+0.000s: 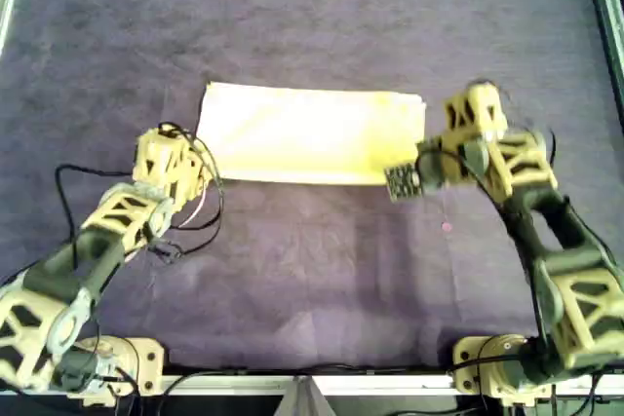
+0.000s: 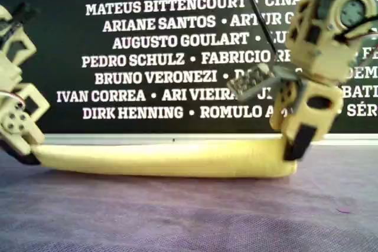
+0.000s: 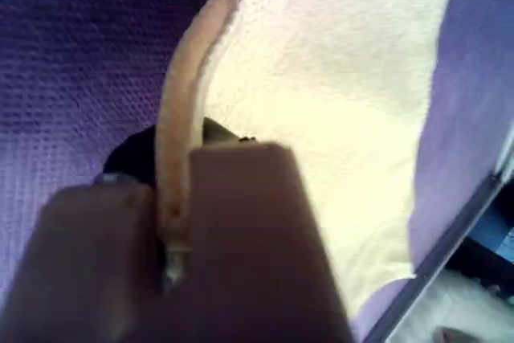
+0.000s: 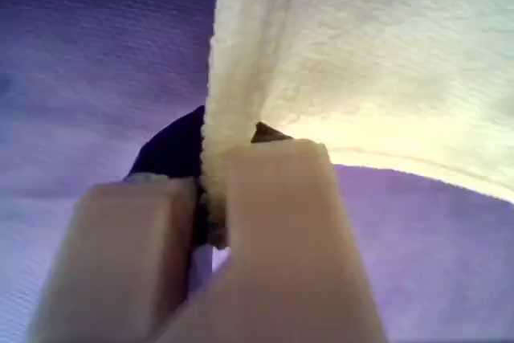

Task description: Fold a cloth

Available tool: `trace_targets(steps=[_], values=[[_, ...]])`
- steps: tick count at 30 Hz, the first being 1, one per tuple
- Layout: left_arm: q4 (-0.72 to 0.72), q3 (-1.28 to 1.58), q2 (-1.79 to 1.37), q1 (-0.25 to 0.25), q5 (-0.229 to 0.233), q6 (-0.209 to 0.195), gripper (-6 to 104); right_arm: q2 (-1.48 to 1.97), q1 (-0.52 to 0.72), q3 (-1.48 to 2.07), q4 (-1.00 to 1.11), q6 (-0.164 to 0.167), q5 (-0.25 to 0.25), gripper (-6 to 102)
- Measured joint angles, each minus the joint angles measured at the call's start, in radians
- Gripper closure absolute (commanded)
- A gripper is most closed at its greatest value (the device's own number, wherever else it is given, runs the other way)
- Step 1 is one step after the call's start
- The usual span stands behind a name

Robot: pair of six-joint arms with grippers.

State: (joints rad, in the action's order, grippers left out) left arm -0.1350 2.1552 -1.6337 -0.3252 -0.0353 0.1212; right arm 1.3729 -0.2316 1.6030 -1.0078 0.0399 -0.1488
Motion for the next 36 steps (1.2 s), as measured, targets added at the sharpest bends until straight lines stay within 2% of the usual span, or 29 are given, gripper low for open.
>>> trace_targets(steps=[11, 12, 19, 22, 25, 29, 32, 36], values=[[0.000, 0.146, -0.061, -0.005, -0.006, -0.003, 98, 0.281, 0.000, 0.502, 0.347, 0.002, 0.000, 91], [0.000, 0.153, -0.064, -0.005, -0.006, -0.003, 98, 0.305, 0.000, 0.537, 0.377, 0.006, 0.014, 91], [0.000, 0.189, -0.109, -0.009, -0.006, -0.003, 95, 0.356, -0.006, 0.644, 0.477, -0.005, 0.006, 87], [0.000, 0.213, -0.135, -0.038, -0.026, -0.003, 86, 0.364, 0.002, 0.646, 0.482, -0.005, 0.006, 77], [0.000, 0.268, -0.186, -0.081, -0.034, -0.003, 70, 0.380, 0.005, 0.647, 0.482, -0.005, 0.006, 60], [0.000, 0.370, -0.318, -0.097, -0.035, 0.003, 52, 0.471, 0.006, 0.729, 0.482, 0.005, 0.006, 41], [0.000, 0.466, -0.454, -0.097, -0.035, 0.003, 45, 0.586, 0.014, 0.828, 0.482, 0.005, 0.006, 32], [0.000, 0.592, -0.649, -0.097, -0.032, 0.003, 44, 0.775, 0.012, 0.971, 0.482, 0.005, 0.009, 29]])
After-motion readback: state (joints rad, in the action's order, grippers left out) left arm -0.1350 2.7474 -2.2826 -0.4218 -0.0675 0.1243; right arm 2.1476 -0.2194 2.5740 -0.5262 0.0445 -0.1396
